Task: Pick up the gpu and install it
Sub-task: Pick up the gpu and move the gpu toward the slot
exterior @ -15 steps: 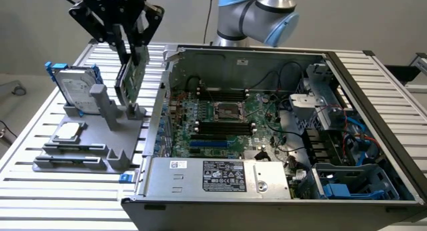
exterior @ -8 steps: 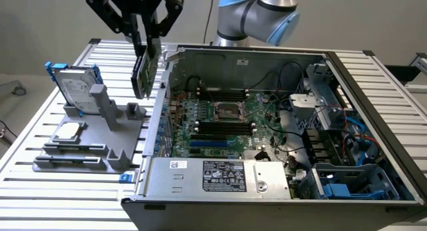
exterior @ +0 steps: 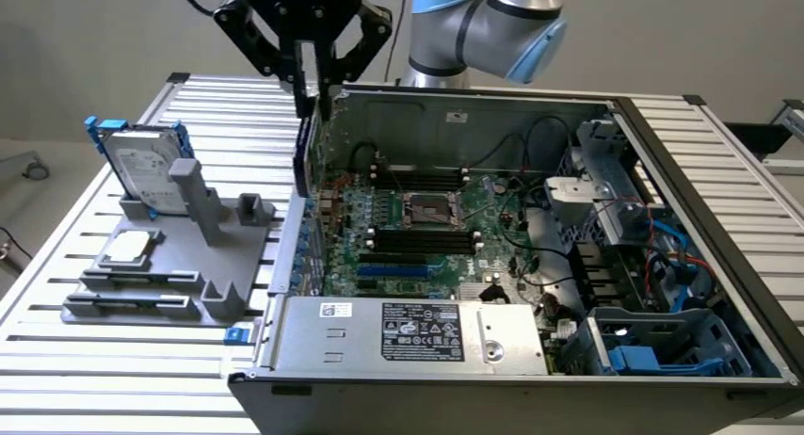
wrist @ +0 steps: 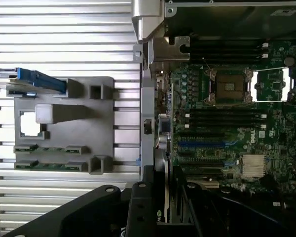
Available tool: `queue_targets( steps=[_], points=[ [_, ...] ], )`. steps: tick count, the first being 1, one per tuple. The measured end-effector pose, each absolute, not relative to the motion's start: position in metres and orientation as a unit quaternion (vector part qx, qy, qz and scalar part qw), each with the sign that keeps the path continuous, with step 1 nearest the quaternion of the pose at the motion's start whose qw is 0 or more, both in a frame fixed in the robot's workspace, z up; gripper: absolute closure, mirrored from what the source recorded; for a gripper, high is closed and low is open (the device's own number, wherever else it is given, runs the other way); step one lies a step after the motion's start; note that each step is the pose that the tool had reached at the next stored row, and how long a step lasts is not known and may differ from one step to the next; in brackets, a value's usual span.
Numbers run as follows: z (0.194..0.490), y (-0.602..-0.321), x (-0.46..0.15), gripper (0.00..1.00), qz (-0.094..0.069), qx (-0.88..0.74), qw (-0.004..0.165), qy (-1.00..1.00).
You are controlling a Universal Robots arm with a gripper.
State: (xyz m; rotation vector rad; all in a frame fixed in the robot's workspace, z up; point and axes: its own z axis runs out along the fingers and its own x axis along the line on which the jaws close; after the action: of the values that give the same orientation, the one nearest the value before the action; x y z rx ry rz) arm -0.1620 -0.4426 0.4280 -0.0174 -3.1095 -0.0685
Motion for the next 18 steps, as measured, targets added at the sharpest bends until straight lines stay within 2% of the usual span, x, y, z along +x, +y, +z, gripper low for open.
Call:
queue_targets(
  steps=[18],
  points=[
    [0.395, -0.443, -0.08, 0.73, -0.02, -0.006, 0.016, -1.0]
  ],
)
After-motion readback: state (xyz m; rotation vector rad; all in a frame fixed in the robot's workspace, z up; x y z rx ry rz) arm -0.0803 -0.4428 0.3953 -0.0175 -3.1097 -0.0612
